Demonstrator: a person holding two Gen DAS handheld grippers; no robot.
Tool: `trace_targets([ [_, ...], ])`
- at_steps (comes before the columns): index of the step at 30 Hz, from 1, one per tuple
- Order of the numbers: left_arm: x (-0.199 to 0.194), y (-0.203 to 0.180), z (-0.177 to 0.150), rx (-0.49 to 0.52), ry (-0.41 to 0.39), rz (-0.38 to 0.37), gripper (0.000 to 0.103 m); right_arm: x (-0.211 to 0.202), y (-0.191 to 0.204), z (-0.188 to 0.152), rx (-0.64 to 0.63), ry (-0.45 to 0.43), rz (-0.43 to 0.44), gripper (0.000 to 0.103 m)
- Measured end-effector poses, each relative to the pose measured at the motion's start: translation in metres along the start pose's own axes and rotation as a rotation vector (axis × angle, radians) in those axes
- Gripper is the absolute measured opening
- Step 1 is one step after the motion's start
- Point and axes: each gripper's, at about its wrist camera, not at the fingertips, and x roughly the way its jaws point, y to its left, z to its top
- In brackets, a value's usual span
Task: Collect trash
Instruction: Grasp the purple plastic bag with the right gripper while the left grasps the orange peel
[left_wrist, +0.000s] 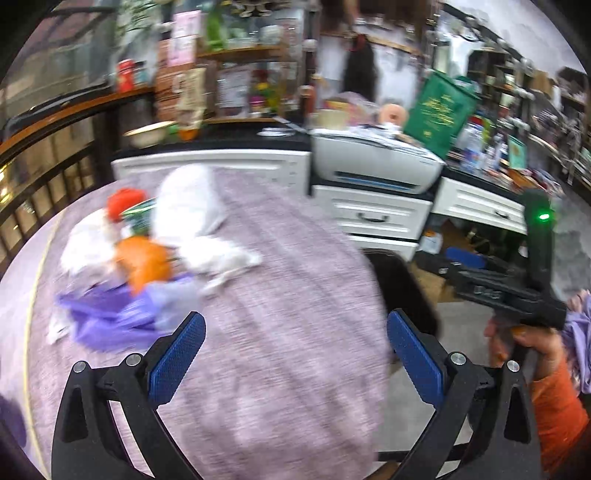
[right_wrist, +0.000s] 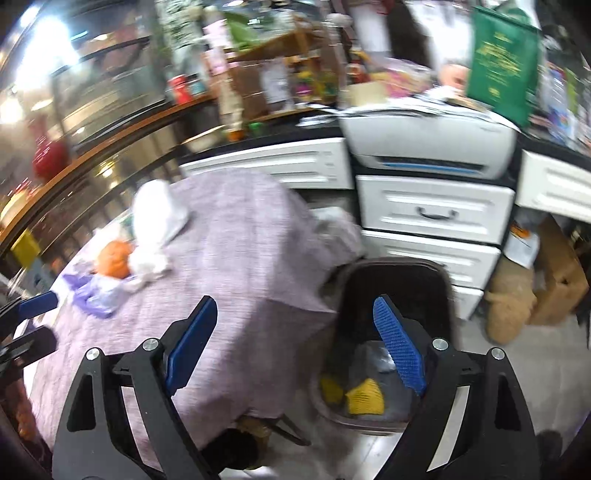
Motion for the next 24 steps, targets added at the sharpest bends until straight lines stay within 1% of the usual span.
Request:
trace_targets([
  [1,-0.002,0.013,-0.003,-0.013,-0.004,0.034,0.097,0.001,0.008,0.001,-0.017,0.001,0.013,0.086],
  [3,-0.010,0.038,-0.012,-0.042,-0.004,0.074,0.097,0.004,0.028,0.005,-0.059,0.004,0.046,0.086],
  [6,-0.019,0.069,-0.021,-0.080,0.004,0.113,0.097,0.009,0.055,0.008,-0.102,0.018,0.106,0.086],
  [7,-0.021,0.081,-0.025,-0.096,0.007,0.142,0.097,0.012,0.064,0.009,-0.114,0.027,0.127,0.086],
  [10,-0.028,0.113,-0.036,-0.136,0.019,0.193,0.097,0.018,0.088,0.013,-0.154,0.044,0.169,0.086],
  [13,-0.034,0.146,-0.045,-0.181,0.024,0.224,0.097,0.022,0.110,0.016,-0.202,0.052,0.205,0.086],
  [15,-0.036,0.162,-0.047,-0.201,0.029,0.253,0.097,0.027,0.126,0.020,-0.242,0.060,0.230,0.086],
  [17,-0.036,0.178,-0.049,-0.232,0.039,0.263,0.097,0.035,0.143,0.022,-0.286,0.079,0.254,0.086],
  [19,-0.036,0.188,-0.051,-0.265,0.046,0.253,0.096,0.042,0.157,0.023,-0.319,0.102,0.274,0.086],
  [22,-0.038,0.195,-0.052,-0.281,0.036,0.253,0.096,0.053,0.178,0.021,-0.368,0.146,0.329,0.086],
  [24,-0.037,0.200,-0.051,-0.292,0.036,0.252,0.096,0.060,0.193,0.018,-0.413,0.161,0.344,0.086],
])
